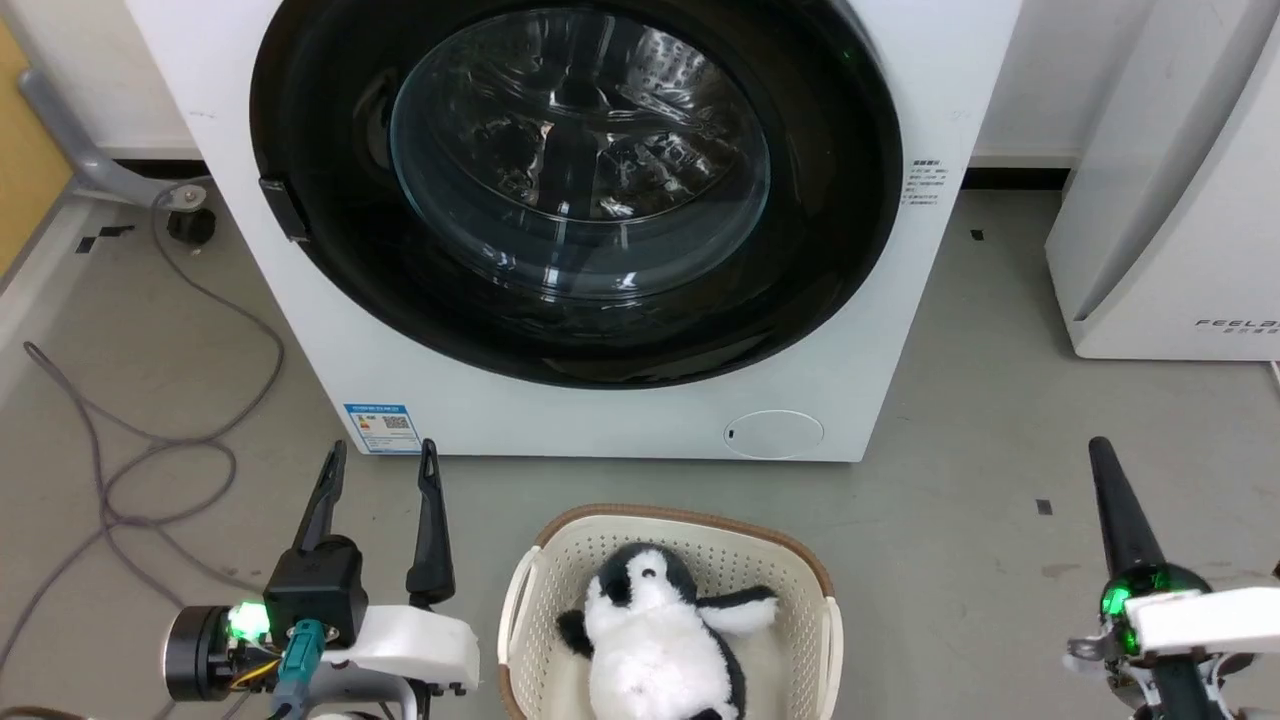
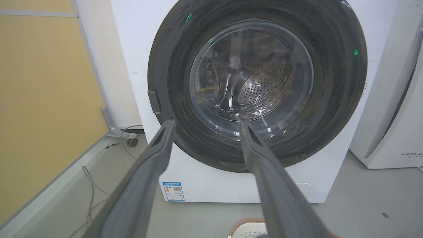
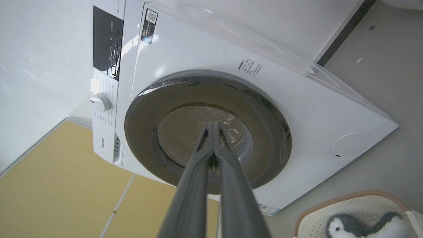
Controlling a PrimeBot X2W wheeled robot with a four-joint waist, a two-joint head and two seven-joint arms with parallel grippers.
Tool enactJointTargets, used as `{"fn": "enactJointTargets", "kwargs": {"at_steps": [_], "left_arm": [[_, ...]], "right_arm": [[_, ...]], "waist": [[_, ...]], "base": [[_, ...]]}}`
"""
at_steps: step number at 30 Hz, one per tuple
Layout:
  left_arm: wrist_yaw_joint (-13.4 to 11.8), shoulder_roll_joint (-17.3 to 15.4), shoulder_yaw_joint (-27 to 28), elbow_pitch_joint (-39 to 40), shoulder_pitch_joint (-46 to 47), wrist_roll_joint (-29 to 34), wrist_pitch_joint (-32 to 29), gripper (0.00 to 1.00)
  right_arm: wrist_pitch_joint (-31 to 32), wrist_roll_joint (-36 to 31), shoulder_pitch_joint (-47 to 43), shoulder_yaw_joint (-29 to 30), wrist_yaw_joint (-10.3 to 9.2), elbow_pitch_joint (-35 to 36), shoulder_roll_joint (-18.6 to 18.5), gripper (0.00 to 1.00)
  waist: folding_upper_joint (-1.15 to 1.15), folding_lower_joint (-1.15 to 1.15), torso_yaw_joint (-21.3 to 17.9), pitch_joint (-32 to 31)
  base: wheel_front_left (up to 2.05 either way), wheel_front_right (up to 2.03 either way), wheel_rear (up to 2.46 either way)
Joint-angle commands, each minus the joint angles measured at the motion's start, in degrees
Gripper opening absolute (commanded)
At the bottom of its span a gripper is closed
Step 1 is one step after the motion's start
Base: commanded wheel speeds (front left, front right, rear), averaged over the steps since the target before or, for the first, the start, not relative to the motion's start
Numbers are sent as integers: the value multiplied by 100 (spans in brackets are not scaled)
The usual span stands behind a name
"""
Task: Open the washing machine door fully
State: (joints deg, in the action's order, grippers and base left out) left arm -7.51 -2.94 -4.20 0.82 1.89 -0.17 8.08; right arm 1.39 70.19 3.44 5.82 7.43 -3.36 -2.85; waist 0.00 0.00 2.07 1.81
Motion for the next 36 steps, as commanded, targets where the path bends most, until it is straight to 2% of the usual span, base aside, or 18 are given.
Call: {"fn": "enactJointTargets", "kwargs": {"at_steps": [1, 12, 21, 33, 34, 36], "left_arm": [[-43, -24, -13, 39, 100, -8, 51, 100], [-169, -56, -84, 108, 265, 8, 183, 100], [-304, -63, -170, 189, 554, 18, 291, 100], [-492, -57, -352, 309, 993, 14, 434, 100], [-550, -54, -394, 329, 1089, 7, 470, 100], [-589, -51, -431, 341, 1145, 2, 494, 100]], "right_arm": [[49, 232, 96, 65, 4, -65, -2, 0], [590, 925, 979, 678, 4, -807, -51, 0], [883, 1513, 2043, 1046, 4, -1527, -415, 0], [1055, 1915, 3808, 970, 5, -2434, -979, 0], [1155, 1999, 4242, 872, 5, -2620, -1082, 0], [1216, 2056, 4504, 812, 5, -2752, -1146, 0]], "waist": [[0, 0, 11, 16], [0, 0, 96, 335], [0, 0, 265, 787], [0, 0, 551, 1604], [0, 0, 631, 1782], [0, 0, 688, 1879]], "base": [[0, 0, 0], [0, 0, 0], [0, 0, 0], [0, 0, 0], [0, 0, 0], [0, 0, 0]]}}
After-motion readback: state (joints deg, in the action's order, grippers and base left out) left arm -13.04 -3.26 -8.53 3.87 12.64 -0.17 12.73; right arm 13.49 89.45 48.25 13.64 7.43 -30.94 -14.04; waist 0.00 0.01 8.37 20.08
